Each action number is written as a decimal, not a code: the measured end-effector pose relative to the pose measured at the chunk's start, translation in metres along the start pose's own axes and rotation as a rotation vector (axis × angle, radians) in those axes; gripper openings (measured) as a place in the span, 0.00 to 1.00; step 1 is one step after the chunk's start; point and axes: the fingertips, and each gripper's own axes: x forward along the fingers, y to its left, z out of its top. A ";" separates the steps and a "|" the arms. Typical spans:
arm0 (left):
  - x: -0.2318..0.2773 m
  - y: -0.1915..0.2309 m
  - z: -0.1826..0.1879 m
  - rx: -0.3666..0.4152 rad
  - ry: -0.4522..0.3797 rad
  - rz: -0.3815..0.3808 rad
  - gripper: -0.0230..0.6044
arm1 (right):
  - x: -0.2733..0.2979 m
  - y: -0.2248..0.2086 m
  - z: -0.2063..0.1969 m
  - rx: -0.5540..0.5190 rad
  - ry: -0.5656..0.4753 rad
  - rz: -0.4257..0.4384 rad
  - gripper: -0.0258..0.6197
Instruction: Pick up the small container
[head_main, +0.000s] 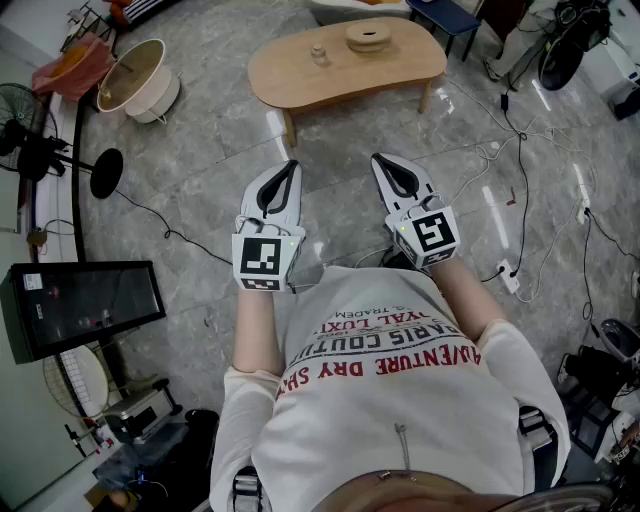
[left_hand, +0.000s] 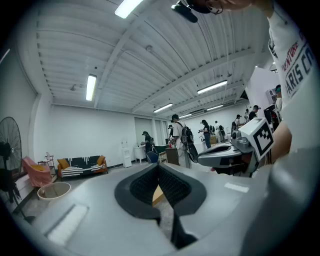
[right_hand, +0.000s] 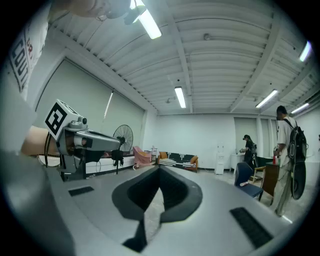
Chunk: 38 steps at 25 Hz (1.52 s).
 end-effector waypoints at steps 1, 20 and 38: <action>0.001 -0.001 0.000 -0.001 0.000 -0.002 0.05 | 0.000 -0.001 0.000 0.001 0.000 0.000 0.02; 0.015 0.004 -0.010 -0.059 -0.022 -0.040 0.06 | 0.014 -0.007 -0.006 0.031 0.011 0.024 0.02; 0.179 0.049 -0.045 -0.138 0.093 0.135 0.49 | 0.123 -0.148 -0.048 0.067 0.039 0.184 0.02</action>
